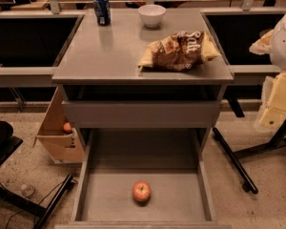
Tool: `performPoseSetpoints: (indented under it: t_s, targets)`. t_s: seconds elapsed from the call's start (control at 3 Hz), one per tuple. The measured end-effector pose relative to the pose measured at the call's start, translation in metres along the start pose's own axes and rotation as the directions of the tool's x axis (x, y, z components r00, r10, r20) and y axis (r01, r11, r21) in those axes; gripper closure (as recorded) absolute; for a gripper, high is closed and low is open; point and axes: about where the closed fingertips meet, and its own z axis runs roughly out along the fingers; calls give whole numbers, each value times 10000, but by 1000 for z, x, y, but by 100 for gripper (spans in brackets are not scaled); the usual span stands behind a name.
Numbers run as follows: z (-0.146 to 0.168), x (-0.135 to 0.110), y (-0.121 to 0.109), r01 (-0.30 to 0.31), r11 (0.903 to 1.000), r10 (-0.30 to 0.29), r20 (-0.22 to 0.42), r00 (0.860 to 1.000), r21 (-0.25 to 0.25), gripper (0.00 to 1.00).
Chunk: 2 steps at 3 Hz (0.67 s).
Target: Pick apple from middle drawer and place on counter
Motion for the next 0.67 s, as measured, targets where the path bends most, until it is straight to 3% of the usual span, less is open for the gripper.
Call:
performPoseSetpoints:
  t_s: [0.33, 0.67]
  targets:
    - [0, 0, 0, 0, 10000, 0, 0, 10000, 0, 0]
    - [13, 1, 5, -50, 9999, 41, 620, 9981, 139, 0]
